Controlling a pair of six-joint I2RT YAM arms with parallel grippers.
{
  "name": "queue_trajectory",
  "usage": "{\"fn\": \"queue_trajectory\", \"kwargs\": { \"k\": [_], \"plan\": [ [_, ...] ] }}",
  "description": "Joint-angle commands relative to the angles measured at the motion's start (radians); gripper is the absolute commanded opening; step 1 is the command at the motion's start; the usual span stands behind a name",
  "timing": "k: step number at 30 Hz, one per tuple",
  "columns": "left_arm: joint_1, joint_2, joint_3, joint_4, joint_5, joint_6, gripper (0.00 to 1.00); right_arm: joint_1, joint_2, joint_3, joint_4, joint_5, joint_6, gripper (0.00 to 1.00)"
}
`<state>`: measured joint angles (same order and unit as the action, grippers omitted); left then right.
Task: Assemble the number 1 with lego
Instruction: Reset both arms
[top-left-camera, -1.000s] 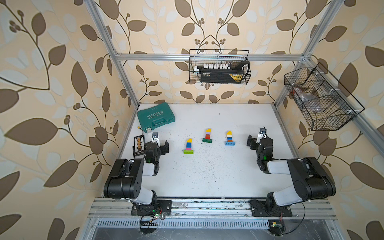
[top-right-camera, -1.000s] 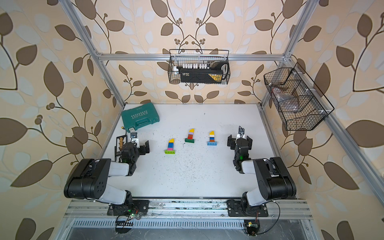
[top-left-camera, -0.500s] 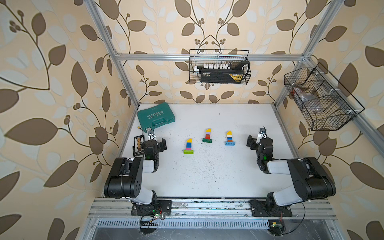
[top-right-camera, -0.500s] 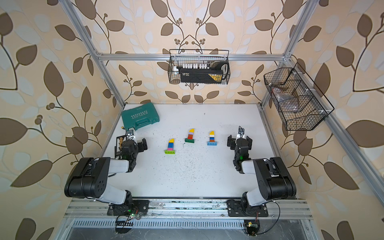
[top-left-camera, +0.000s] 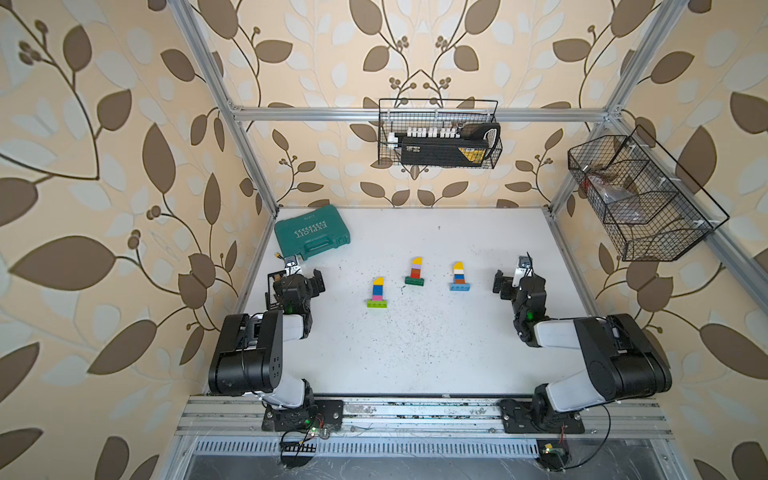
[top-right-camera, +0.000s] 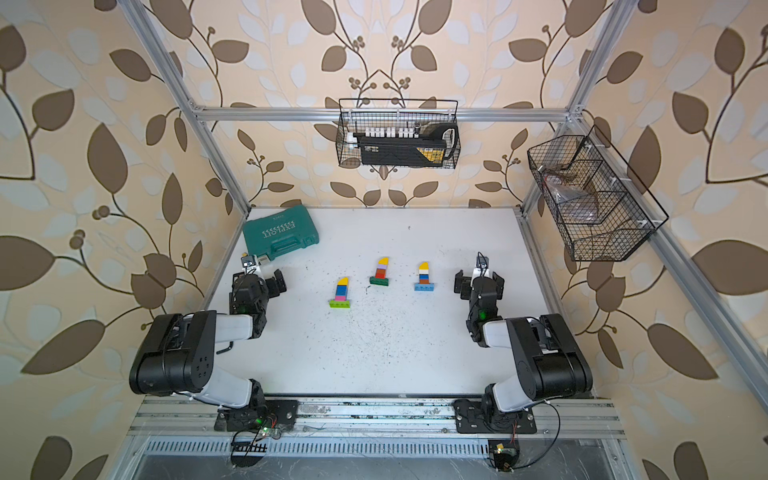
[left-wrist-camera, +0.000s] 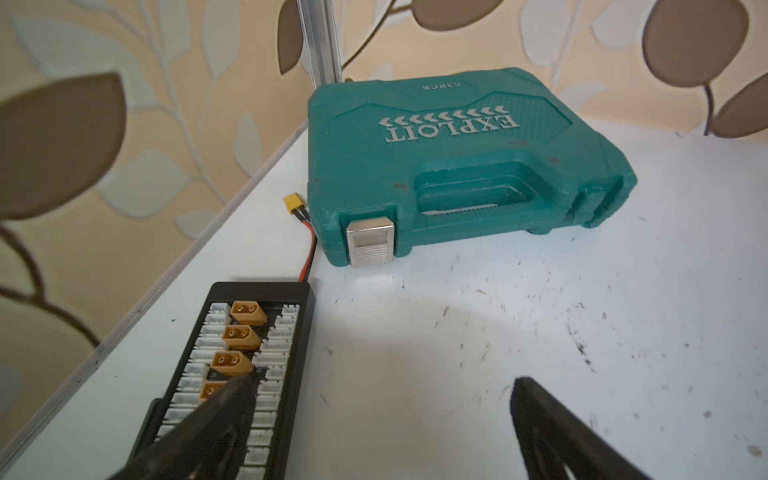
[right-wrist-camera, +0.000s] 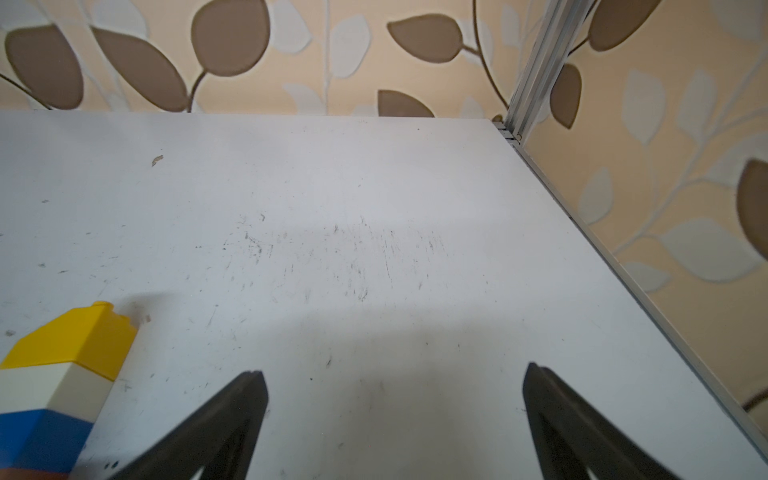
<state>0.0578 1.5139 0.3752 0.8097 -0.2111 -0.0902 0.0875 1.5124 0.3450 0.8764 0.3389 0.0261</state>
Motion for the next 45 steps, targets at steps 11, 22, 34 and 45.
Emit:
{"fn": "queue_trajectory", "kwargs": {
  "k": [11, 22, 34, 45],
  "plan": [
    [-0.072, -0.017, -0.065, 0.085, -0.012, 0.054, 0.99, -0.002, -0.005, 0.002, -0.002, -0.010, 0.006, 0.99],
    [-0.035, -0.091, -0.070, 0.039, -0.108, -0.036, 0.99, -0.003, -0.005, 0.000, 0.002, -0.010, 0.006, 1.00],
    [-0.032, -0.026, -0.014, -0.023, 0.101, 0.047, 0.99, -0.003, -0.004, 0.001, 0.000, -0.010, 0.006, 0.99],
    [-0.001, -0.021, 0.004, -0.057, 0.147, 0.035, 0.99, -0.003, -0.005, 0.000, 0.002, -0.011, 0.006, 0.99]
  ]
}}
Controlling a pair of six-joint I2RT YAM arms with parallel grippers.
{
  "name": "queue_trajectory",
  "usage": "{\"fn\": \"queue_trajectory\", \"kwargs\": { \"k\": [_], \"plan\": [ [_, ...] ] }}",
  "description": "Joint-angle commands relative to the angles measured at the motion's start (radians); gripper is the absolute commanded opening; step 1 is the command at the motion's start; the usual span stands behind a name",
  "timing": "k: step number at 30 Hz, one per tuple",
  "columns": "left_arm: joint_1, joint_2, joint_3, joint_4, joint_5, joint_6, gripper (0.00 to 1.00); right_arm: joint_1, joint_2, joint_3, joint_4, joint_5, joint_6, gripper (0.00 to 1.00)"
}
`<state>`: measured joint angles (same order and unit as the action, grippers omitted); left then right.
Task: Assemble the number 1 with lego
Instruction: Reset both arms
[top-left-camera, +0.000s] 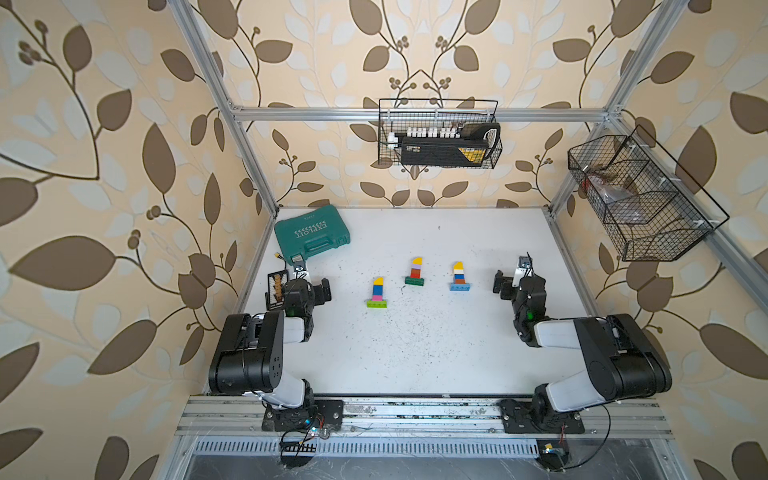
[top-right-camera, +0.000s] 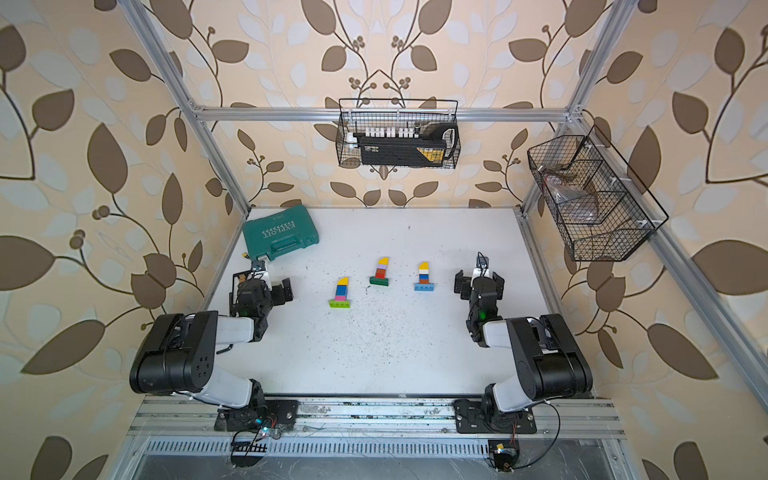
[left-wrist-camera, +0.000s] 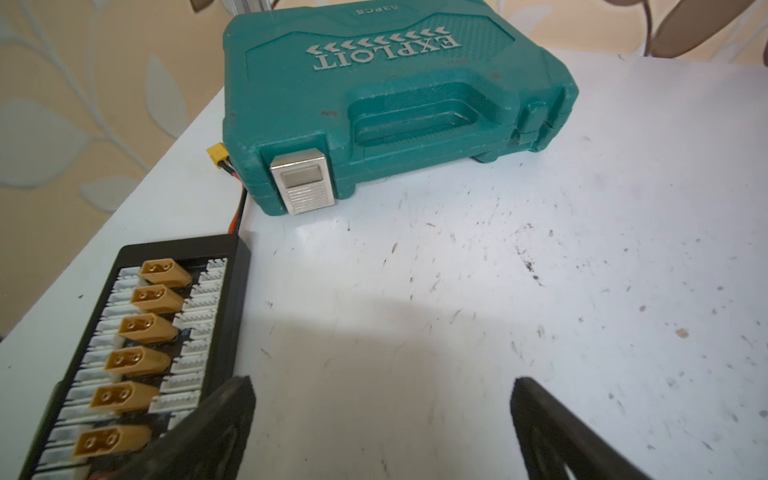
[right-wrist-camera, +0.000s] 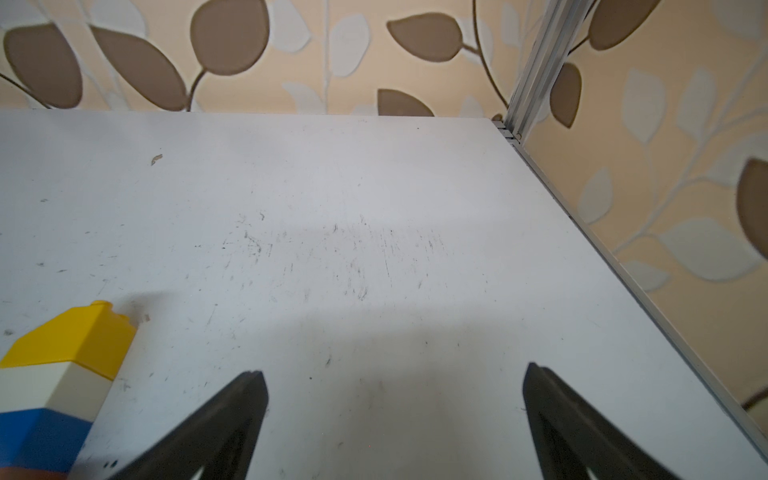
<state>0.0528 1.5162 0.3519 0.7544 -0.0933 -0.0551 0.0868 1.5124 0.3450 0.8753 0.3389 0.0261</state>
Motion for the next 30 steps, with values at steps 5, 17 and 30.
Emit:
{"fn": "queue_trajectory", "kwargs": {
  "k": [5, 17, 30],
  "plan": [
    [0.005, -0.022, 0.029, -0.003, 0.028, -0.002, 0.99, -0.002, -0.005, 0.000, 0.003, -0.009, 0.006, 0.99],
    [0.005, -0.022, 0.028, -0.003, 0.028, -0.002, 0.99, -0.004, -0.007, -0.003, 0.004, -0.010, 0.006, 1.00],
    [0.005, -0.023, 0.027, -0.003, 0.031, -0.002, 0.99, -0.003, 0.000, 0.006, -0.007, -0.012, 0.006, 1.00]
  ]
}}
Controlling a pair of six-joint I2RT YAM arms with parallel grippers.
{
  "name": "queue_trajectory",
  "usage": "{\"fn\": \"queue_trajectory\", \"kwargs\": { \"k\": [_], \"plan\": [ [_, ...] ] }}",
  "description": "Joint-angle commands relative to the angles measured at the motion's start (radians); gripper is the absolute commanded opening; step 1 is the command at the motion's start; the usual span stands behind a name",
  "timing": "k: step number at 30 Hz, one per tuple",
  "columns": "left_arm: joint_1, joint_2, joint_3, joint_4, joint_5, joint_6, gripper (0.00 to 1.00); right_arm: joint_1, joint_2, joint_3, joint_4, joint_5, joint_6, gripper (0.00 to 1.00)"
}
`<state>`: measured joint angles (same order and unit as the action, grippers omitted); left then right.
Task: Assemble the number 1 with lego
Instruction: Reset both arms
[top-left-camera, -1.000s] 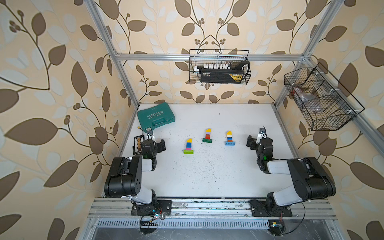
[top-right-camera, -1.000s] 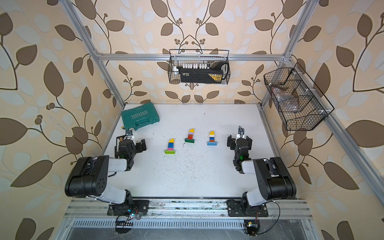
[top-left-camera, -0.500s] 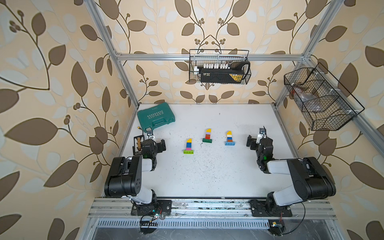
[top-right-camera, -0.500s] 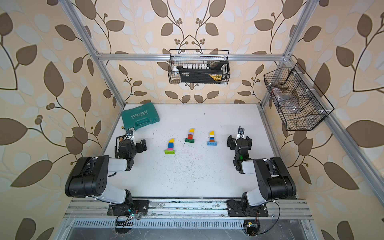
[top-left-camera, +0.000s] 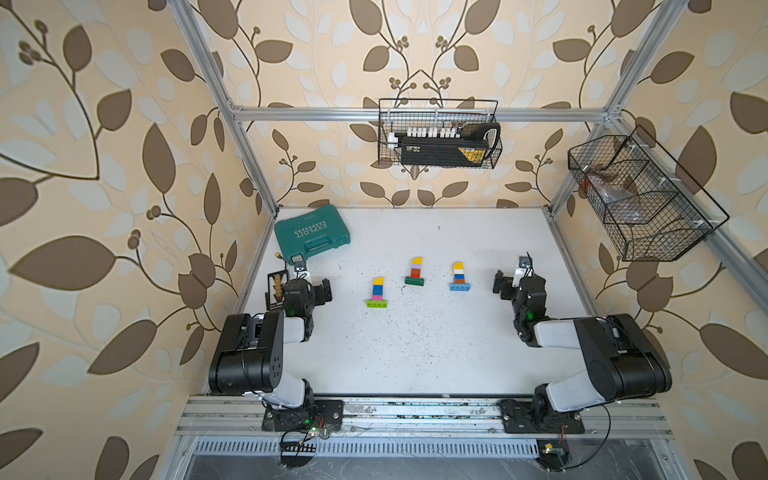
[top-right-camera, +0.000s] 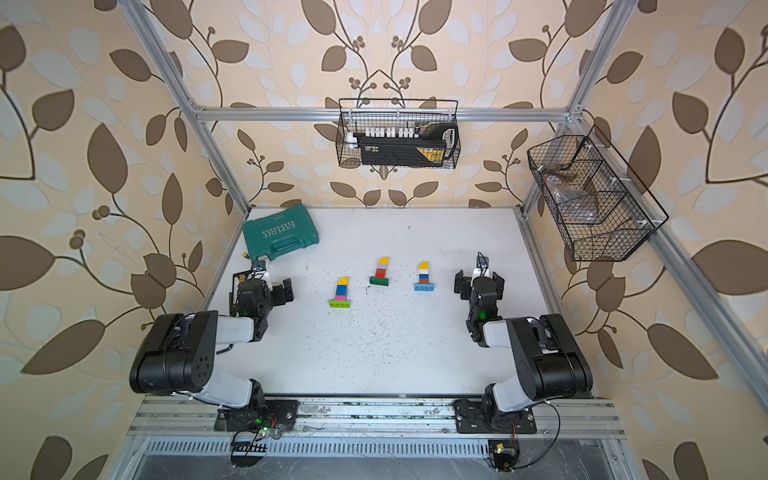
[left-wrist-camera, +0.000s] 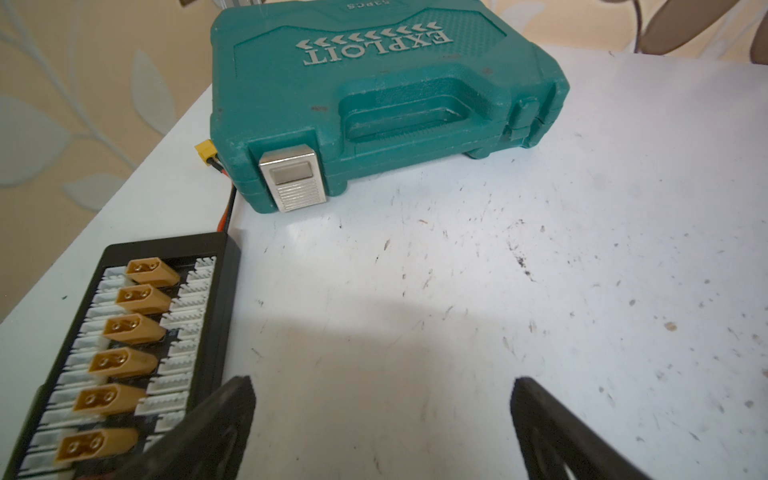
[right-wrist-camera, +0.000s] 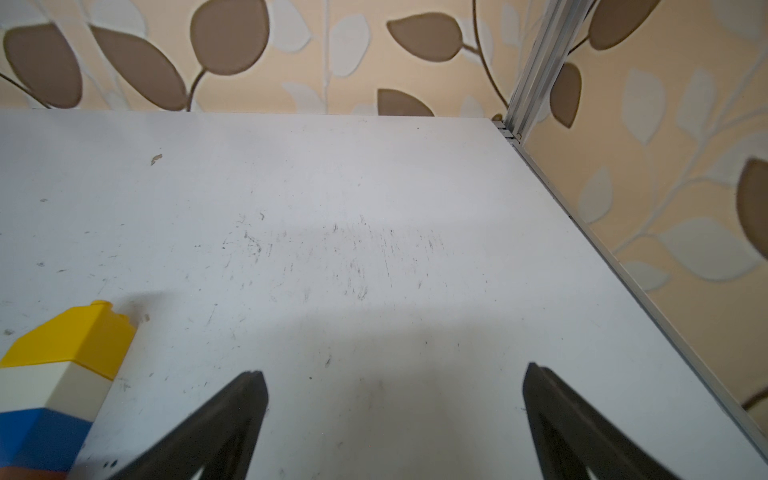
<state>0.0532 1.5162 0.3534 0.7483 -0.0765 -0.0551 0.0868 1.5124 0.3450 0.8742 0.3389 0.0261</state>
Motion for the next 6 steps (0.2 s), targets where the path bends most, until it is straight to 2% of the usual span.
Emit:
{"fn": "queue_trajectory", "kwargs": {
  "k": [1, 6],
  "plan": [
    [0.005, -0.023, 0.027, 0.003, 0.013, -0.001, 0.99, -0.004, 0.001, 0.008, -0.007, -0.012, 0.006, 1.00],
    [0.005, -0.024, 0.027, 0.005, 0.014, -0.002, 0.99, -0.003, -0.005, 0.003, -0.003, -0.014, 0.006, 0.99]
  ]
}}
